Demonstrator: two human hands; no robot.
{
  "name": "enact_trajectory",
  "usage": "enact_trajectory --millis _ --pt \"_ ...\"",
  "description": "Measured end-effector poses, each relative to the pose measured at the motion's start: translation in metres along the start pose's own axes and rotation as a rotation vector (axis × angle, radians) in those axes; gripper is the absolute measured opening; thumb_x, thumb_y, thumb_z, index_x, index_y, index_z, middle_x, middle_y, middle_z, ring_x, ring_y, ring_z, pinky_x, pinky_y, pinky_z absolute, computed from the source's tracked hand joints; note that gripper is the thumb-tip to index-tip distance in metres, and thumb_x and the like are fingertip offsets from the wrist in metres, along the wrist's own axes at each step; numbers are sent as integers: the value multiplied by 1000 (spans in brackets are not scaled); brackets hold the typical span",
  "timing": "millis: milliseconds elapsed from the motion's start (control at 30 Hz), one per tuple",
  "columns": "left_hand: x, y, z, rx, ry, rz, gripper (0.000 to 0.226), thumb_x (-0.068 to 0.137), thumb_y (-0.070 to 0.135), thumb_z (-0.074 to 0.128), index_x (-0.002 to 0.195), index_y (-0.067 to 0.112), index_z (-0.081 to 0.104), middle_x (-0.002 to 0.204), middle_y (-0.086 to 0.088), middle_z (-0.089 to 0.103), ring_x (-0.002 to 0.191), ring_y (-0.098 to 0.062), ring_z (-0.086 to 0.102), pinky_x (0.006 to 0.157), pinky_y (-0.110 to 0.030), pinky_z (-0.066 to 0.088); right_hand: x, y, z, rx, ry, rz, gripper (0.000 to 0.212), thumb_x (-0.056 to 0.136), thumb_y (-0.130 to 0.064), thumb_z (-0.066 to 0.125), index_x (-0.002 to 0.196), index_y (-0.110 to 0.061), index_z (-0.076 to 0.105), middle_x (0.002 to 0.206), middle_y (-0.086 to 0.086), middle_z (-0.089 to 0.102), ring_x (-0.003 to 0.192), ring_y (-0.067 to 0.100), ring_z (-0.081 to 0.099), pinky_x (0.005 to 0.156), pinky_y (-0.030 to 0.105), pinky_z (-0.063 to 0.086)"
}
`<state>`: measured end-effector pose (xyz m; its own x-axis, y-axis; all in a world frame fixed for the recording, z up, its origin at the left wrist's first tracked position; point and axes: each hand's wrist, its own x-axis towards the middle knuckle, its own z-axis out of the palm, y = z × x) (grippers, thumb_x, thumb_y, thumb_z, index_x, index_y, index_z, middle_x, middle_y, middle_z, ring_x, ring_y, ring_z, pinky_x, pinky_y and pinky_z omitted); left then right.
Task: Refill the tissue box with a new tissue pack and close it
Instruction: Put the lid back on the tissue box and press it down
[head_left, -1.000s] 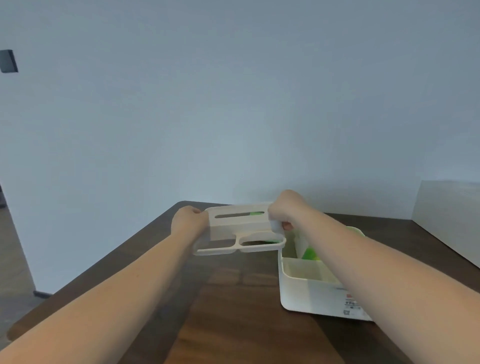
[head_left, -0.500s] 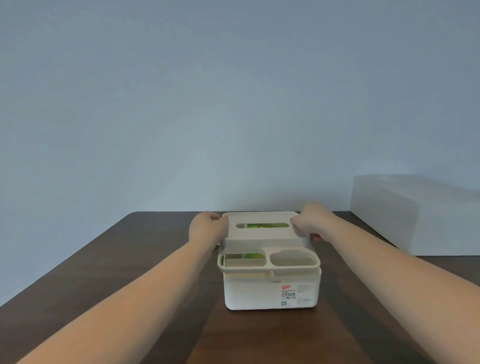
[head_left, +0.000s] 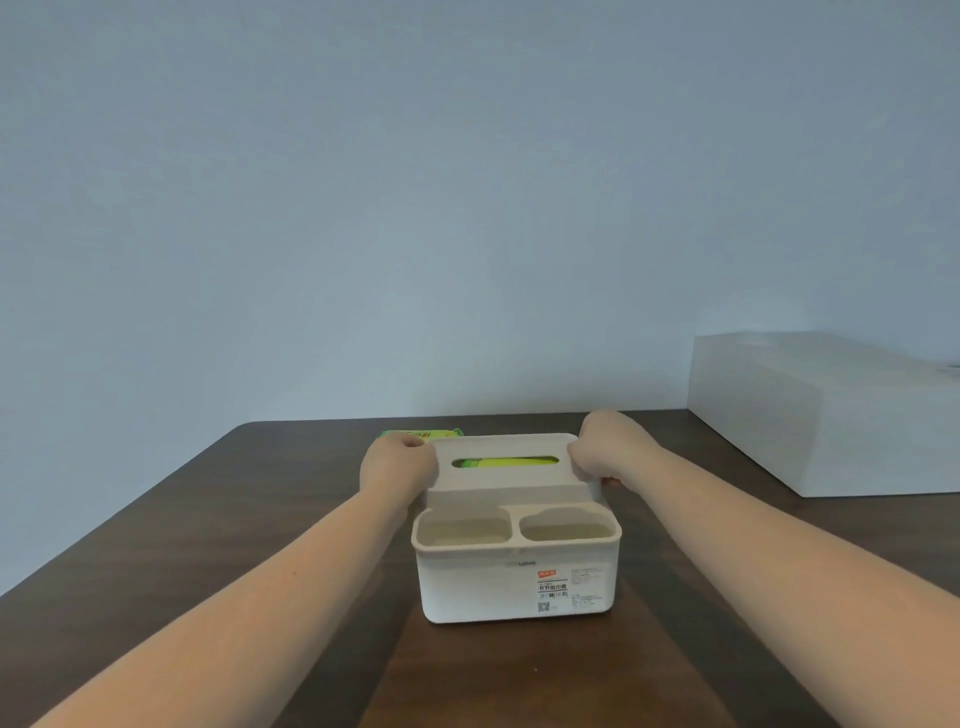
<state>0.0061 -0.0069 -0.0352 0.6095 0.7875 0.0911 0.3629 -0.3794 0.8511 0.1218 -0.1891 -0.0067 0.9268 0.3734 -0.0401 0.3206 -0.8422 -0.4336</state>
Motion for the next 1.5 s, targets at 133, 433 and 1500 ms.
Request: enact_trajectory --millis 133,433,1500 --pt "4 -1 2 19 6 -30 34 73 -1 45 42 12 44 52 -2 39 61 -25 36 49 -22 26 6 3 7 -19 11 4 17 81 -4 51 65 -9 51 66 6 52 56 21 47 52 25 36" --pt "15 -4 4 50 -32 -31 36 72 -2 42 40 15 44 51 -1 37 55 -23 34 49 -20 25 17 3 14 -2 31 17 21 82 0 49 64 -10 47 71 7 52 79 31 56 64 28 42" --pt "-52 -47 -24 -271 -312 -80 20 86 22 68 77 5 72 62 -4 62 58 -17 59 71 -31 56 -54 64 -1 553 -414 -61 25 89 -27 66 111 -13 67 118 17 69 77 22 65 60 25 47"
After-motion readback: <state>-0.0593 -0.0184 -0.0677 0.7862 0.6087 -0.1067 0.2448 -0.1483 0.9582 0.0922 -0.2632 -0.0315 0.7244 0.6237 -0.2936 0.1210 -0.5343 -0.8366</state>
